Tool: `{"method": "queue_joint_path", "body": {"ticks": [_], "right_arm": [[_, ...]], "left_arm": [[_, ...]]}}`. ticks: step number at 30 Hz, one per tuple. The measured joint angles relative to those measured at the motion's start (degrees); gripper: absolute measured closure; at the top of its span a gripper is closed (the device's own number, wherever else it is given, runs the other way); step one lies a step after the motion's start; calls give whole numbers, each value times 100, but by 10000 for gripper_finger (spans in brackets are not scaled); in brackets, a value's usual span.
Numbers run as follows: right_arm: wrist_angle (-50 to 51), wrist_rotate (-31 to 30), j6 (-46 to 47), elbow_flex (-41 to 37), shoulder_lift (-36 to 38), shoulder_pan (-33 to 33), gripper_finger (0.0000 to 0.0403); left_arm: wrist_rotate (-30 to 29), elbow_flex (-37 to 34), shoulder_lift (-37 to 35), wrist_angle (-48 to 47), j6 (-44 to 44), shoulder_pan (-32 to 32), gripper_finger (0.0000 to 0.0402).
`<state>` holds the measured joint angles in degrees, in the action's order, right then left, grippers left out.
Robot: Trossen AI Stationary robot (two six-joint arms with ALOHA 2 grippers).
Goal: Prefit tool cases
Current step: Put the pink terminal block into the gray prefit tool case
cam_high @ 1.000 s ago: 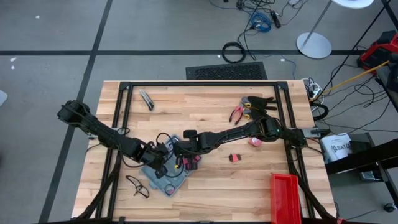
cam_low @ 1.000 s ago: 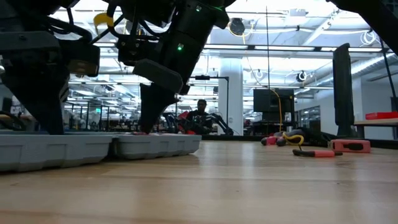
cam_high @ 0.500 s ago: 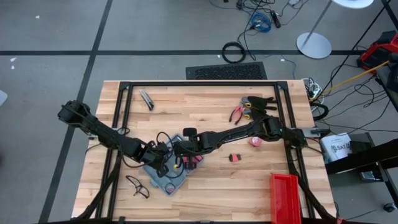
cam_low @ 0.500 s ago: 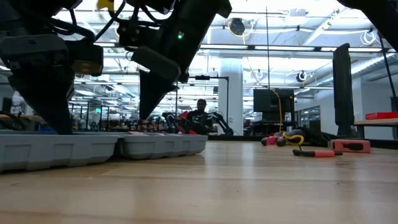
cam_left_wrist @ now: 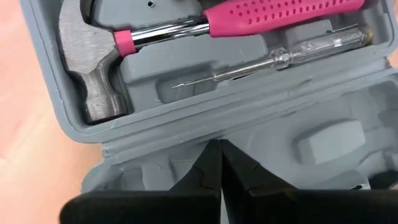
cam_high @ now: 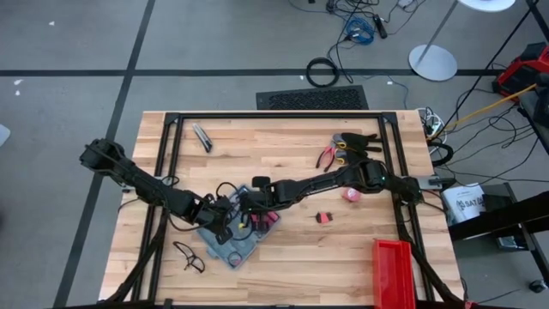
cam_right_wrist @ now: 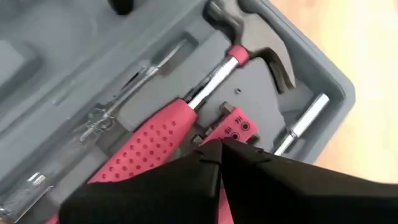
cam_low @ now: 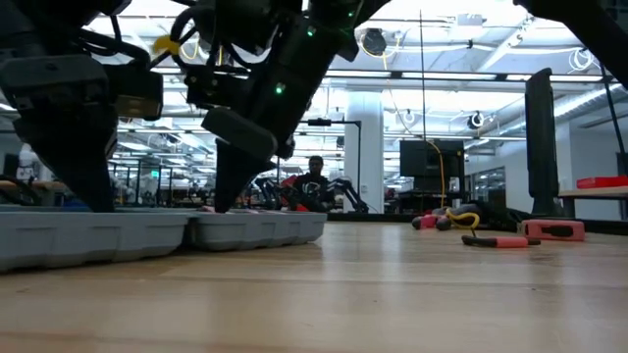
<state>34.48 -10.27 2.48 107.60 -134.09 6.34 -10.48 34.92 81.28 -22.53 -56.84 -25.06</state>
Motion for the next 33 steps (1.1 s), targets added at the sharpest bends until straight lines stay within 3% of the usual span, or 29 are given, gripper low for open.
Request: {"method": "queue_joint_path", "body": {"ticks": [14,18,33], "right_arm": [[-168,-2,-248,262,162,42,403],[-282,316,-194,256,59,43,403],[-245,278,-18,260,-156,-110,403]], "left_arm": [[-11,0,0,-21,9,-4,402],[-18,0,-1,-23,1,-4,402],[-26,-4,-2,-27,-33,0,402]]}}
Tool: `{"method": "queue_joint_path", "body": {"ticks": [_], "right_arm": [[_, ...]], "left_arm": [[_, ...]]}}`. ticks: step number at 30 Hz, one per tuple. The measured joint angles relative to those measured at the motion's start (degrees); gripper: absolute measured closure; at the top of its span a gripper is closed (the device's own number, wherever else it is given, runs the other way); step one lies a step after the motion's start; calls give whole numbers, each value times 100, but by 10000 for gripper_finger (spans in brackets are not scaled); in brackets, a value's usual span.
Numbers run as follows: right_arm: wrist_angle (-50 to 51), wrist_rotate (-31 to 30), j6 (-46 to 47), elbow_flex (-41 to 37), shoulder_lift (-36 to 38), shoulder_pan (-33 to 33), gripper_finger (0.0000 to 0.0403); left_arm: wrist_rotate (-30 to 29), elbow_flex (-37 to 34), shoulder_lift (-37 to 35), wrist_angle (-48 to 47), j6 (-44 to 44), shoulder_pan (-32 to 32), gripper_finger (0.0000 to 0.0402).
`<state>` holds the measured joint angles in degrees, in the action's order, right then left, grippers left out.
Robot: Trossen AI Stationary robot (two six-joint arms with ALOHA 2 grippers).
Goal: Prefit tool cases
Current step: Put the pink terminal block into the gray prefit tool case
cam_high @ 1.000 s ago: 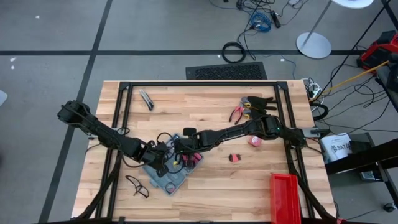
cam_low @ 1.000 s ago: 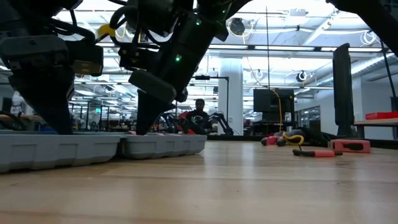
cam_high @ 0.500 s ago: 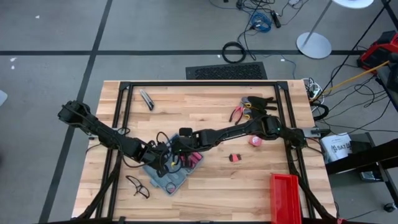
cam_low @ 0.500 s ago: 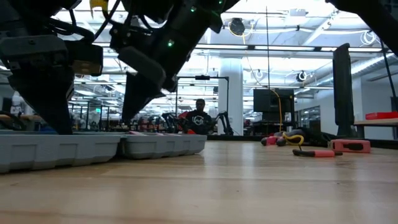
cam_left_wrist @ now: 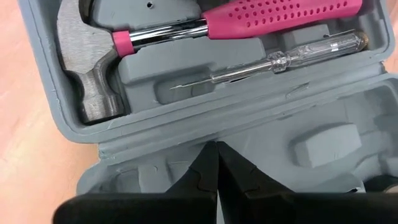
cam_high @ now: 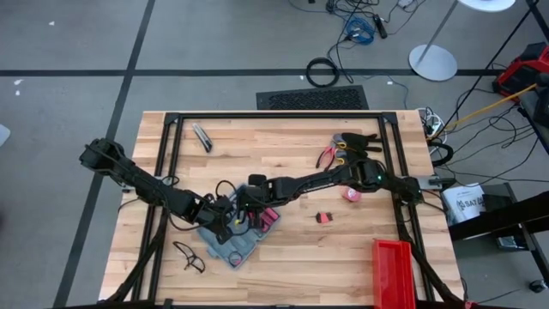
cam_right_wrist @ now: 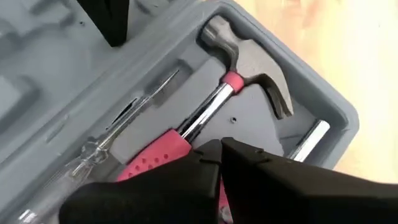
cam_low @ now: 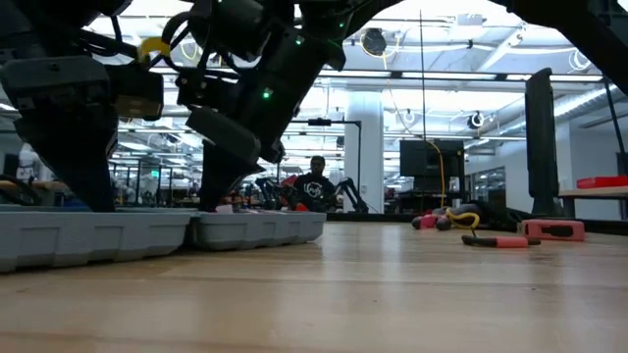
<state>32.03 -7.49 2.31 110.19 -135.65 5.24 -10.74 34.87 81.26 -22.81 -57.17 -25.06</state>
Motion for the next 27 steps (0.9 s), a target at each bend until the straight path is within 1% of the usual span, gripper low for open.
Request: {"method": "queue_joint_path", "body": {"ticks": [8,9,12,13,14,16,24,27], "right_arm": [[-42,-52,1,0,59,83,403],[-32,-185,14,0,68,85,403],[94,-945,22,2,102,89,403],[152,-1130,18,2,102,87,403],[210,-1192,18,2,102,72,403],[267,-1144,42,2,101,38,403],[193,-477,64,4,85,26,403],[113,-399,24,4,76,52,403]], "left_arm": [[-28,2,0,-4,0,-4,402],[-30,2,1,-4,0,-4,402],[-28,2,0,-4,0,-4,402],[-27,2,2,-4,0,-4,402],[-26,2,2,-4,0,-4,402],[-26,2,0,-4,0,-4,402],[-31,3,0,-4,-2,-4,402],[-51,4,2,-4,-1,-4,402]]}}
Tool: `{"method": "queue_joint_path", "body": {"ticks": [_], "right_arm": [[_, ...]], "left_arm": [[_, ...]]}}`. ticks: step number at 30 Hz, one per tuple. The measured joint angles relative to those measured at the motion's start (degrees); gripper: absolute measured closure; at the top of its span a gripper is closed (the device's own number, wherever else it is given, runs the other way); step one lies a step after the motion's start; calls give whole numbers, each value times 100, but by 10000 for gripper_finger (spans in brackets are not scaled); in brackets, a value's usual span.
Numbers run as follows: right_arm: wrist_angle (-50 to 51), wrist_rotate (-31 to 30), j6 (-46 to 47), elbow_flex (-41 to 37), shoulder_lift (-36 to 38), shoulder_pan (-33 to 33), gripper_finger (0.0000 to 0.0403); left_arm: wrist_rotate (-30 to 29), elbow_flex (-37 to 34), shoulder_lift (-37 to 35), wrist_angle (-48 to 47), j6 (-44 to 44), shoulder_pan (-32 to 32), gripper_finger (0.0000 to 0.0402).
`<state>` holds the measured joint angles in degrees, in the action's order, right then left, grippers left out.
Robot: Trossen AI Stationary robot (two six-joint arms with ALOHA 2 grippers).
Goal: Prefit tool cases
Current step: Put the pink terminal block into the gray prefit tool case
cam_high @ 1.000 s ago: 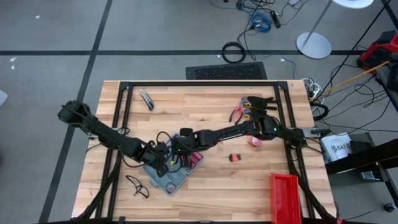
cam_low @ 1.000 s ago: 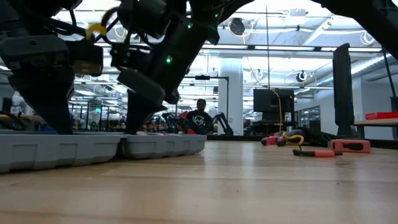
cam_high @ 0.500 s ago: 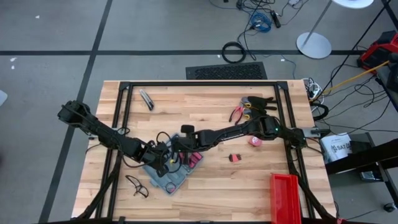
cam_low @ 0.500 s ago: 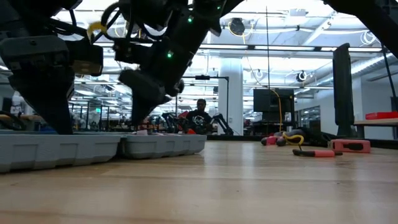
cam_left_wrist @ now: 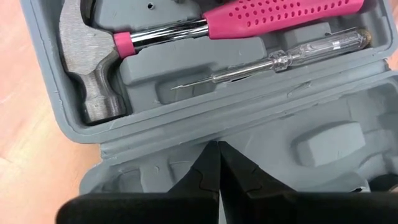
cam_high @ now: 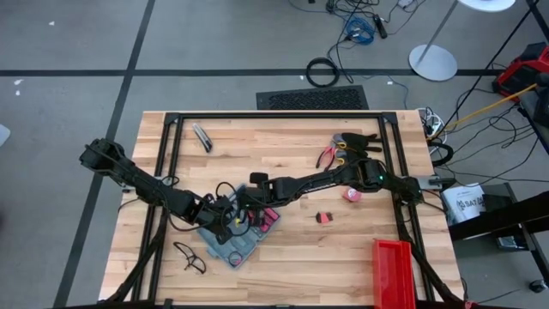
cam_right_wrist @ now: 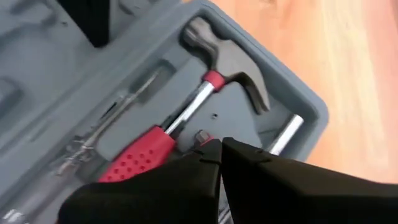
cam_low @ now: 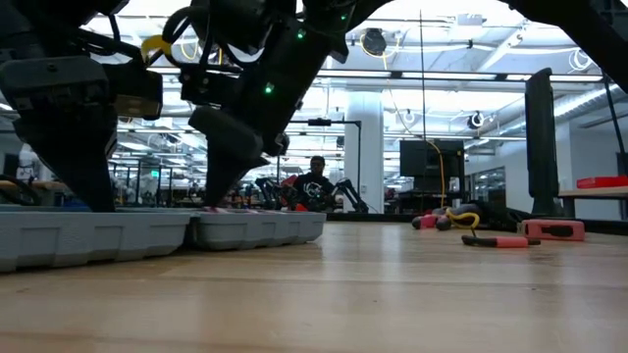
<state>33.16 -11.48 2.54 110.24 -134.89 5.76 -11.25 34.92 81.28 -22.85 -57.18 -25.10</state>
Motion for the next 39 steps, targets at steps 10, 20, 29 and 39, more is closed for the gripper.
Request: {"method": "queue_joint_path", "body": {"ticks": [10,20,29,39], "right_arm": [[-180,75,-72,0,-2,6,403],[-211,73,-39,-219,4,-7,403],[-230,70,-88,-272,26,-7,403],[-226,413,103,-208,55,101,403]], "left_arm": [[-8,-2,-1,2,27,0,402],[-8,0,-1,2,47,0,402],[-23,0,-1,2,45,0,402],[-40,0,-1,0,45,0,402]]}}
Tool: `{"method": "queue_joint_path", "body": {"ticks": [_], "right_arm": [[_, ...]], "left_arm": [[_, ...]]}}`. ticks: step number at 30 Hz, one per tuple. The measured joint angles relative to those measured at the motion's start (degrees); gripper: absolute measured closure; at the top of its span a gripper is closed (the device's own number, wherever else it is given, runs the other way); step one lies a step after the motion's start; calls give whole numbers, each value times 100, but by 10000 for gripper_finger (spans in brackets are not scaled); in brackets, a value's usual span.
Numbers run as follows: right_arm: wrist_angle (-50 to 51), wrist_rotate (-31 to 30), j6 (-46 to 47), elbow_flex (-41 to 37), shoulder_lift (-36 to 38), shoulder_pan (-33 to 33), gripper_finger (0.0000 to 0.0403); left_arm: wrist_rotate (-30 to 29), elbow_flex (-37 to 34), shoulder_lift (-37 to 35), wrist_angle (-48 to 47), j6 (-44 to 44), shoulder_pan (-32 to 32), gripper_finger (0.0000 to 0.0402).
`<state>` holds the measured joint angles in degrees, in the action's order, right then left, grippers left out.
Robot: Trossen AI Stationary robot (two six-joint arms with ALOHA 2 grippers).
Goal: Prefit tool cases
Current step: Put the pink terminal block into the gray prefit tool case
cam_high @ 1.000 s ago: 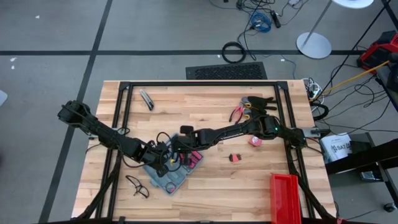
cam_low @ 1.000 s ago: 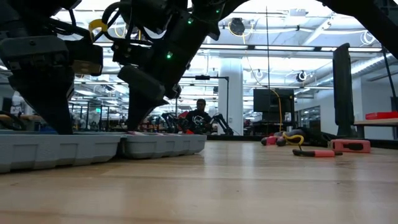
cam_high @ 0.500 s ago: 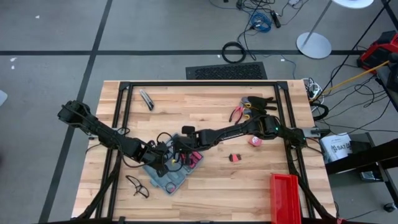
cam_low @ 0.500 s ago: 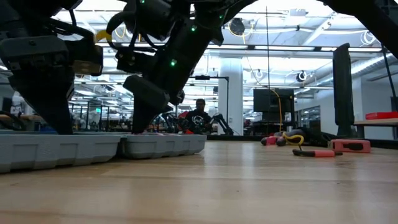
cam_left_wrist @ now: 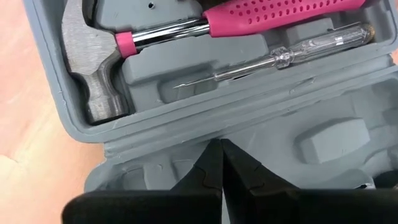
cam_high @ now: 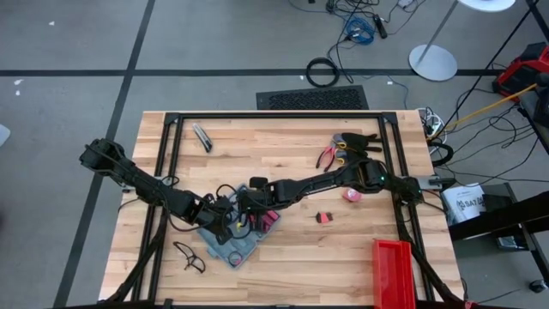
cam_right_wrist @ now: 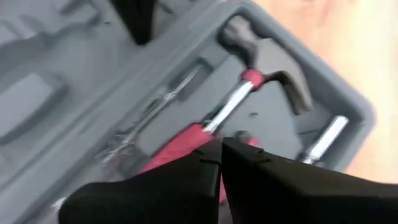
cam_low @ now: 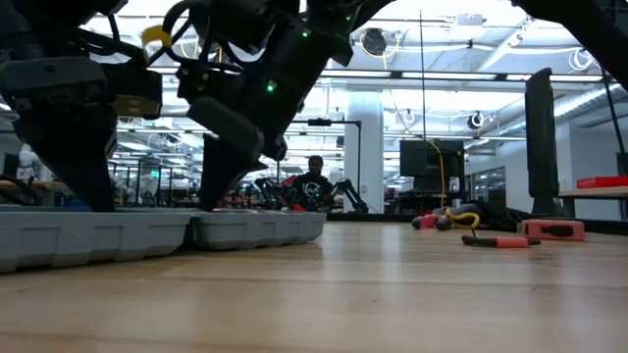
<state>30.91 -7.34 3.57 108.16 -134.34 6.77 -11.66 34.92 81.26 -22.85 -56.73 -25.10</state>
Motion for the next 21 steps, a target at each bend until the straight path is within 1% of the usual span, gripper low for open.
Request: {"method": "queue_joint_path", "body": {"ticks": [7,12,21], "right_arm": [[72,-14,126,9,-33,50,403],[31,-379,134,-151,-33,22,403],[139,-470,210,-161,-39,-9,403]], "left_arm": [[-18,-2,1,2,-6,0,402],[-68,-4,1,-10,0,7,402],[-86,-2,1,-2,0,7,402]]}}
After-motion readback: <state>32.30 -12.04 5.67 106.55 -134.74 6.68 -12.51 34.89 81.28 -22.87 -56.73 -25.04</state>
